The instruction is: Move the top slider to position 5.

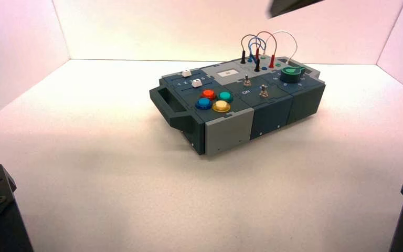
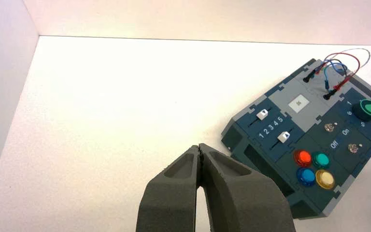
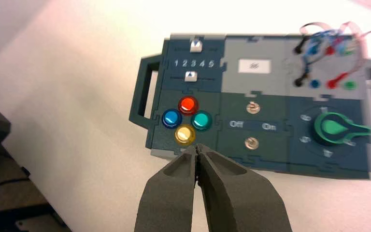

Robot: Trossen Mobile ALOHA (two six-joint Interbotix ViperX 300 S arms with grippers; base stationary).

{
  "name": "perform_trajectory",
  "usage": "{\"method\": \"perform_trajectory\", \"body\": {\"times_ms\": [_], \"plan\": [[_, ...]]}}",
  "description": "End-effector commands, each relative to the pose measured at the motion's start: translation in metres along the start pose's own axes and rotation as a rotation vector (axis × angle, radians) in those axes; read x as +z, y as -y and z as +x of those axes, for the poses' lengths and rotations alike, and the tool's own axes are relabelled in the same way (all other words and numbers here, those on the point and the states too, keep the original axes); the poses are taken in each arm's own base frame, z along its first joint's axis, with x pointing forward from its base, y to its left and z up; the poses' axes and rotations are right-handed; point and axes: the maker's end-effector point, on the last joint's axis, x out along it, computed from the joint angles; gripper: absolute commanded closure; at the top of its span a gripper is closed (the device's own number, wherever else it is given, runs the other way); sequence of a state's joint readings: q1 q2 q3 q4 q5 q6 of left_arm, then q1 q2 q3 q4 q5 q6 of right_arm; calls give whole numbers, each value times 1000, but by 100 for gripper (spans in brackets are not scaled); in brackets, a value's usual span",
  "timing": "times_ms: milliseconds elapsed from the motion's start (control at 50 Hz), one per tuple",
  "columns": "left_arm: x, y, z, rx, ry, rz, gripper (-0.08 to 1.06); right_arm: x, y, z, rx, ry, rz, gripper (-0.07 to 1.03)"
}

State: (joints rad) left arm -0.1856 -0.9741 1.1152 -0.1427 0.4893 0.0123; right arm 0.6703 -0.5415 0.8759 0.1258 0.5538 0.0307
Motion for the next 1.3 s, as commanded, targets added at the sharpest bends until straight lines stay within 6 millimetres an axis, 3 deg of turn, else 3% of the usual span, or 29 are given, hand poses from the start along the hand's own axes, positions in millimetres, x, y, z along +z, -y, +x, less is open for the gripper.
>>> {"method": "perform_trajectory", "body": {"times_ms": [20,220,520,780,1300], "plan": [[9,2,-2,-5,18,2,101,29,-10,25,14,-44,-2,98],[8,2,-2,-5,15,3,101,52,-22,81,20,-172,-12,98],[10,2,-4,-6,22,4,101,77,-27,129,26,-216,3,98],[10,2,-4,-6,19,2,101,86,-30,158,27,-272,6,98],[10,2,-4,-6,19,2,101,97,-35,189,44,-304,41,98]]}}
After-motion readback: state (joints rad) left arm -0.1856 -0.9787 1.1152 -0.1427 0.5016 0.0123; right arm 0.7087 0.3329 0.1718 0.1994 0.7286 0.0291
